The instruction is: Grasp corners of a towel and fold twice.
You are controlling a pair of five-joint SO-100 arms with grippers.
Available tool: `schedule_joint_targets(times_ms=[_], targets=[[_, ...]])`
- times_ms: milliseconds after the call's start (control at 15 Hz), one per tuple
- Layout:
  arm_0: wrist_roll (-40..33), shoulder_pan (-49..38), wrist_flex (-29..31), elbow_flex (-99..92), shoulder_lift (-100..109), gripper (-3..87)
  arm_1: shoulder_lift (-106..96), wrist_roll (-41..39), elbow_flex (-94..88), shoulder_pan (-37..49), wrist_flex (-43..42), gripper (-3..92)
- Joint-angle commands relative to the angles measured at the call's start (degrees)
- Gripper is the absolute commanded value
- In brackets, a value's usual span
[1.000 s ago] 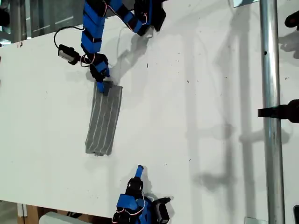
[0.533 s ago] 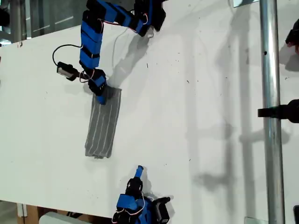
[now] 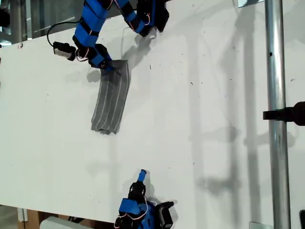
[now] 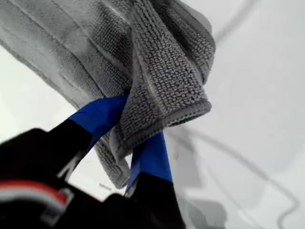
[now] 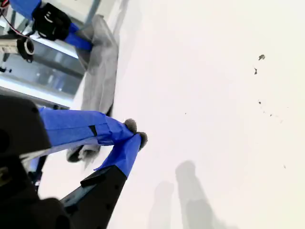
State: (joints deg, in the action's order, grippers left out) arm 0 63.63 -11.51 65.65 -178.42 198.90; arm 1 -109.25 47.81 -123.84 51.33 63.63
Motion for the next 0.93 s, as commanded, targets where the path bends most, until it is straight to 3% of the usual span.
schedule_joint_targets(times_ms=[0, 133, 333, 667, 867], targets=[[-0.3, -0.4, 0.3, -0.3, 0.4, -2.9, -19.2, 1.8, -3.4, -0.4, 9.4, -0.2], [-0.3, -0.3, 0.3, -0.3, 0.4, -2.9, -21.8, 5.8, -1.6, -6.7, 8.9, -0.2], [-0.2, -0.1, 0.4, -0.3, 0.4, -2.9, -1.8, 6.1, 16.8, -14.9, -1.8, -0.2], [0.4, 0.9, 0.5, -0.4, 0.4, -2.9, 29.0, 3.3, 44.0, -16.7, -11.8, -0.2], [0.4, 0.9, 0.5, -0.4, 0.4, -2.9, 34.0, 2.9, 46.2, -16.8, -21.7, -0.2]])
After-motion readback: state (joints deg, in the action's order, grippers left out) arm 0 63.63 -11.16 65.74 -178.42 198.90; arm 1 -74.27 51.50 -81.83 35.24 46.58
